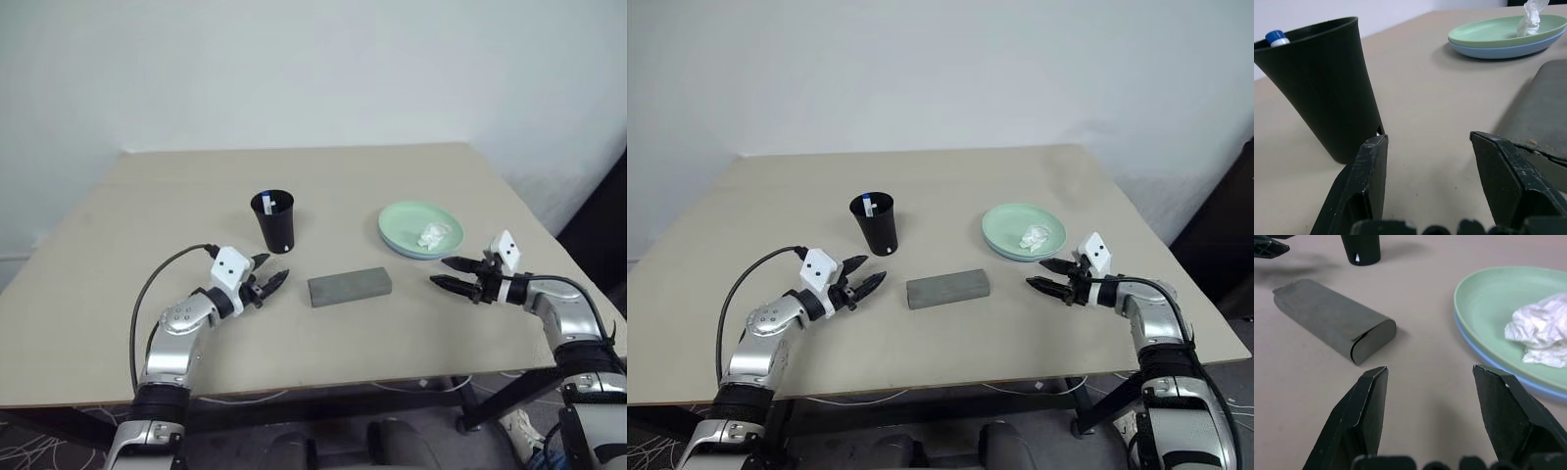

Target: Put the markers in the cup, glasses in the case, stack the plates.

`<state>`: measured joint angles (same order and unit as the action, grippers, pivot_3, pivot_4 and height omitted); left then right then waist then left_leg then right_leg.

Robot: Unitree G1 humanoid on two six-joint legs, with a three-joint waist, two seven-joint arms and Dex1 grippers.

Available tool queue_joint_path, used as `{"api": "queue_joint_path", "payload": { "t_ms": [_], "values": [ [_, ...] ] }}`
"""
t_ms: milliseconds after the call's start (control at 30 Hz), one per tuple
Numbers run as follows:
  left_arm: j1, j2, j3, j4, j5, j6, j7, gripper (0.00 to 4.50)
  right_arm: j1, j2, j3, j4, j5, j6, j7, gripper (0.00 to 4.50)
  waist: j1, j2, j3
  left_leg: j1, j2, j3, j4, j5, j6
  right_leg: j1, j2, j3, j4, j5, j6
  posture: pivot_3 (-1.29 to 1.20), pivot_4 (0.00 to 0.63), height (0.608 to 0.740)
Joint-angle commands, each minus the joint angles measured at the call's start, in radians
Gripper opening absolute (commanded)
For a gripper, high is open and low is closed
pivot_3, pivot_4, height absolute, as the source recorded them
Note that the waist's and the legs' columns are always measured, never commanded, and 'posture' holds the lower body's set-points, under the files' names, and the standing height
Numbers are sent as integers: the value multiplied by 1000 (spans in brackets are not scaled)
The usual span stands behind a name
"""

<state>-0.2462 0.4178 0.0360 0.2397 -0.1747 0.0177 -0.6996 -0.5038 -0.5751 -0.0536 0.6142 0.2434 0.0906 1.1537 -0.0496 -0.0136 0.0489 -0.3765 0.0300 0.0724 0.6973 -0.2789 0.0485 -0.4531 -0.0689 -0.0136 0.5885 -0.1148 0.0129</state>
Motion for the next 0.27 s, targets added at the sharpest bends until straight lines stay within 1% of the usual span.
{"api": "queue_joint_path", "payload": {
  "t_ms": [33, 267],
  "values": [
    [-17, -2, 9, -44, -12, -5, 9, 2784, -50, -2, -13, 7, 5, -23, -4, 2997, 0, 0, 0, 0, 0, 0, 0, 0, 0, 0, 0, 0, 0, 0, 0, 0, 0, 732],
    [-31, 4, 5, -32, -12, -2, -6, 2784, -60, 3, -13, 23, 1, -39, -5, 2997, 1, 0, 0, -1, -1, 0, 0, 0, 0, 0, 0, 0, 0, 0, 0, 0, 0, 732]
  ]
}}
